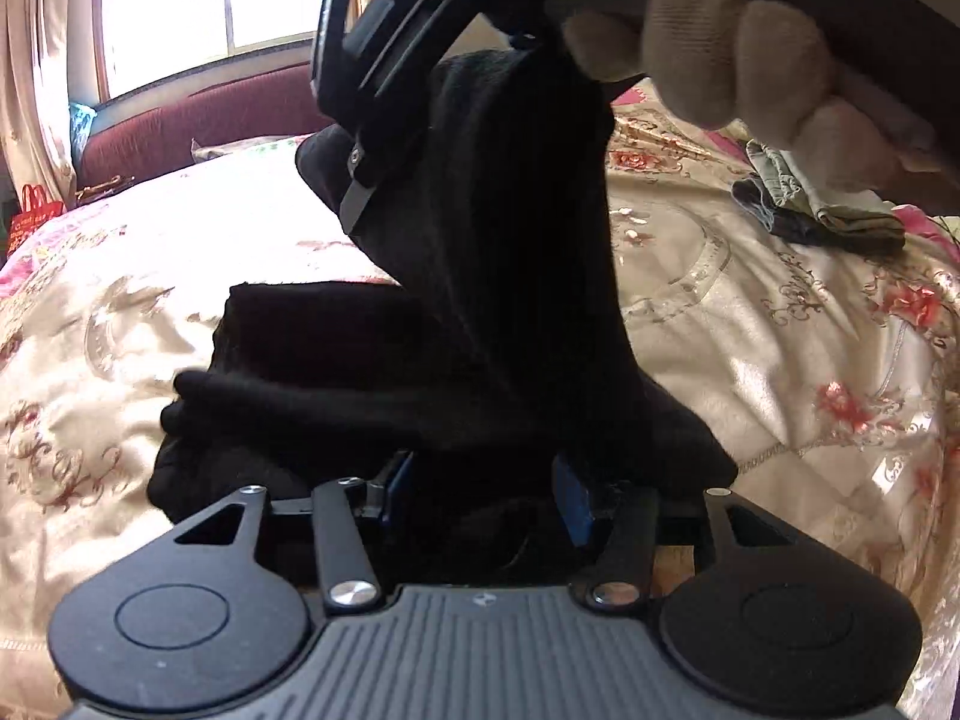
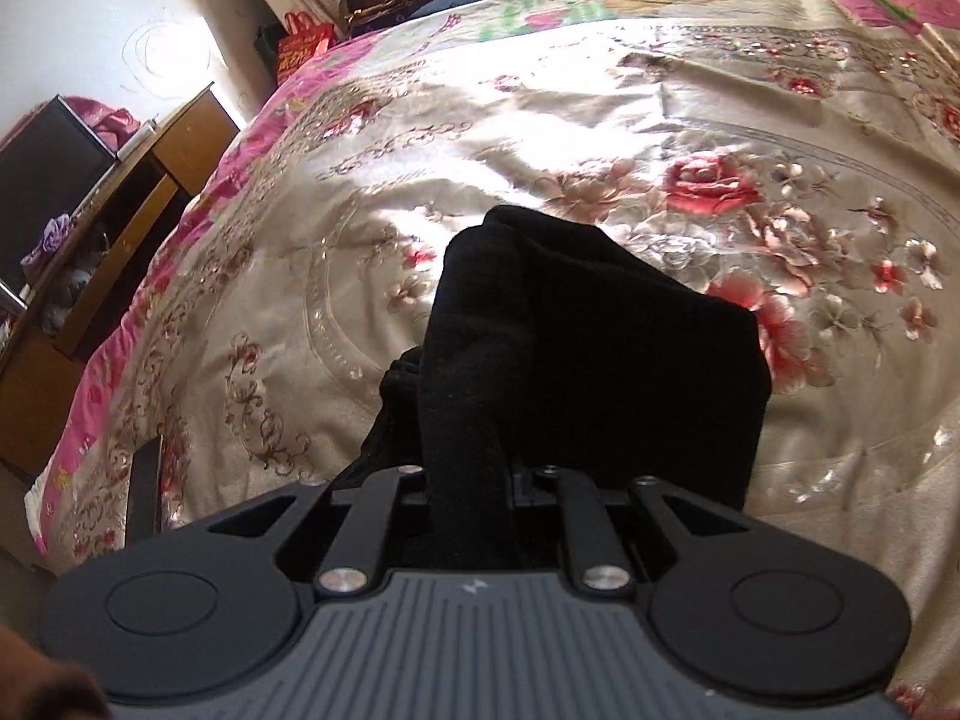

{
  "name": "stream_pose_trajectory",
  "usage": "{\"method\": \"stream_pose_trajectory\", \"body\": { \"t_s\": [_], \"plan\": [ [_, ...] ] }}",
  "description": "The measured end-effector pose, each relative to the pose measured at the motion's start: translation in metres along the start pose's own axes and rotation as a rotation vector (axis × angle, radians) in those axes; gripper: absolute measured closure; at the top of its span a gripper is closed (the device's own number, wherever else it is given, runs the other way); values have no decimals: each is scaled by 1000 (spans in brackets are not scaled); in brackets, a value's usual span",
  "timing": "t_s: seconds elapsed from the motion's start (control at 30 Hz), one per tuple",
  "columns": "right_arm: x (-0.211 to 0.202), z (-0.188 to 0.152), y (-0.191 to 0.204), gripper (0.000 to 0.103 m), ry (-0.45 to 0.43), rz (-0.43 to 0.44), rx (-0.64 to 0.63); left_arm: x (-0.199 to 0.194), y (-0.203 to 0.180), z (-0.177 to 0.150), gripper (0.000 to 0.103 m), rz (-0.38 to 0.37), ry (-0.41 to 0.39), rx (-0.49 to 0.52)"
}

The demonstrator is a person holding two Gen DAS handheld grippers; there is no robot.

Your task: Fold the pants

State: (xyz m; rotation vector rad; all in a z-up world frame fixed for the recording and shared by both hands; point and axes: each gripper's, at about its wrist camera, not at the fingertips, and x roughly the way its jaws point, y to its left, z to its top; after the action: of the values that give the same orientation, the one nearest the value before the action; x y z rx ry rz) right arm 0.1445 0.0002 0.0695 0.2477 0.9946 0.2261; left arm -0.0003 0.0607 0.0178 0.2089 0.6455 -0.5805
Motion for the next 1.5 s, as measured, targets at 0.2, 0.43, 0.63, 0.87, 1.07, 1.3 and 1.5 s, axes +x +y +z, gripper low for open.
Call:
{"method": "stream_pose_trajectory", "body": {
  "t_s": [0.2, 0.43, 0.63, 0.87, 1.07, 1.3, 1.5],
  "plan": [
    [36, -15, 42, 82, 61, -66, -79, 0, 18, -10, 36, -48, 8, -63],
    [47, -11, 58, 63, 82, -87, -32, 3, 28, -12, 36, -85, 15, -91],
    [52, -8, 70, 55, 89, -25, -16, 2, 43, -14, 36, -109, 17, -121],
    [37, 7, 67, 55, 53, 125, 6, -28, 70, -29, 36, -66, -22, -213],
    [13, 1, 51, 56, -51, 61, -154, -62, 83, -40, 36, 8, -89, -332],
    [23, 26, 35, 54, -88, -3, -269, -77, 87, -29, 31, -37, -157, -419],
    [48, 50, 43, 49, -60, 24, -477, -58, 81, -14, 30, 23, -100, -412]
  ]
}}
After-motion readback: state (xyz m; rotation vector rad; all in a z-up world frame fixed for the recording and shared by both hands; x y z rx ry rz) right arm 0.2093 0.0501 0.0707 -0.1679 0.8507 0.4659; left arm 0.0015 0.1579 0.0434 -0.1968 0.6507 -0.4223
